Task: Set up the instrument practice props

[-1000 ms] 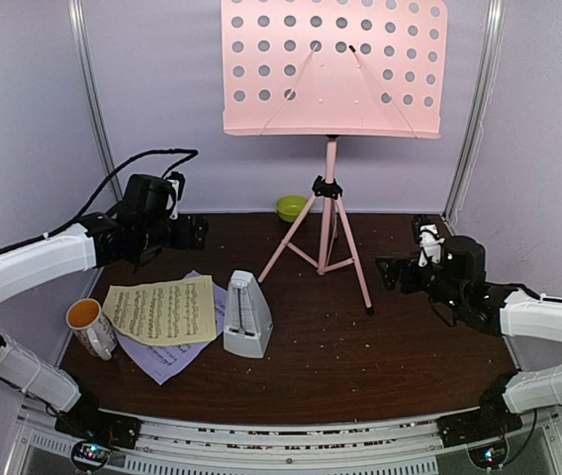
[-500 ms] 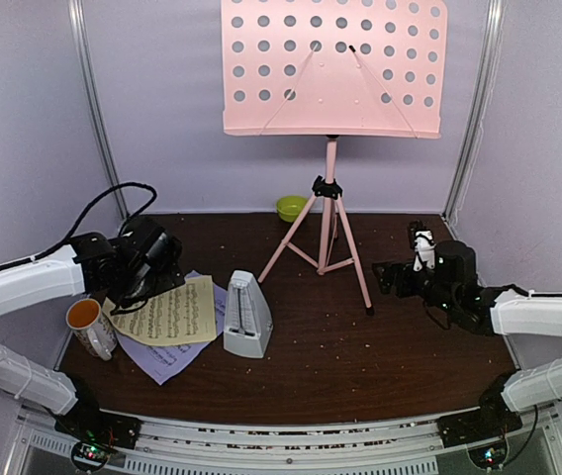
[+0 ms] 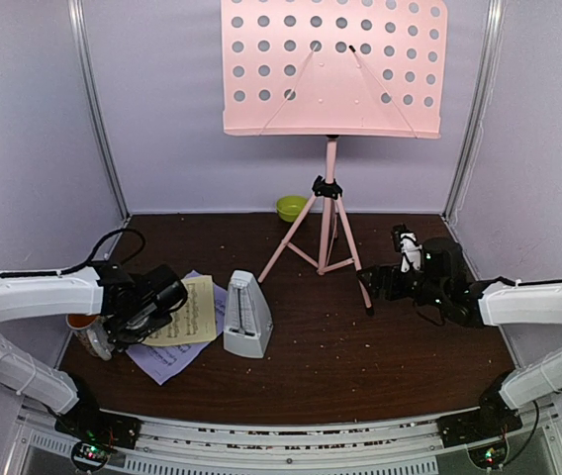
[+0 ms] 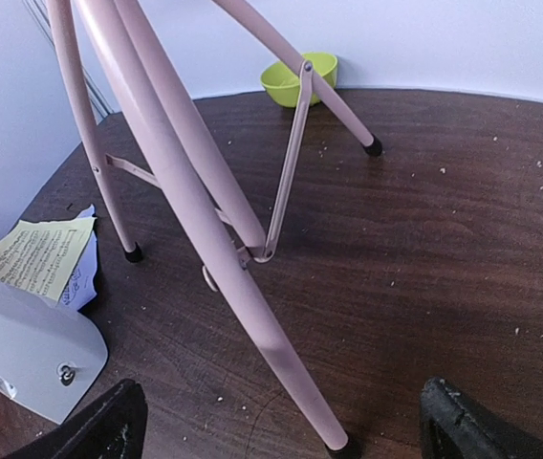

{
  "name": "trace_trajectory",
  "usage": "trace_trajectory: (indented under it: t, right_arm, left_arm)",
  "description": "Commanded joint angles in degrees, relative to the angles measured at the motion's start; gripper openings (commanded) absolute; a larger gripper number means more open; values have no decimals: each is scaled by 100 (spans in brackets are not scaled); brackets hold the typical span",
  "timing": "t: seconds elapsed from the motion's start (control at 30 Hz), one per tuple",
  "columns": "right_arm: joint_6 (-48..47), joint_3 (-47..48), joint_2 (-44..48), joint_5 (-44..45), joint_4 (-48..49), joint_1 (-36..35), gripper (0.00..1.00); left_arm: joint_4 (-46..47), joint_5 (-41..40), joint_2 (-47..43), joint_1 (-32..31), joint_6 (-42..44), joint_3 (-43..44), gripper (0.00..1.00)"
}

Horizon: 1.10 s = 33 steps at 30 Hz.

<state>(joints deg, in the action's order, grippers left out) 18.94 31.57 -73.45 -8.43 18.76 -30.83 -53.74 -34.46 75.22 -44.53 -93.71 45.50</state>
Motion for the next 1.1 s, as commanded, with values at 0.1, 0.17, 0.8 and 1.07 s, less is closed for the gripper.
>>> trace_trajectory:
  t: [0.1,0.17,0.8,1.07]
  right_arm:
    - [237,98,-131,-378,153,24,100]
    - [222,92,-94,-347,113,24,100]
    - [215,102,-69,-388,17,24,100]
    - [200,126,-59,-384,-36,24,100]
  left_arm:
    - [454,-31,62,52,-518,-502,87]
    - [806,-31,61,123,-369,-665,85]
    - [2404,-291,256,571,313,-1365,67]
    - [2255,-580,323,639,349,-1270,45]
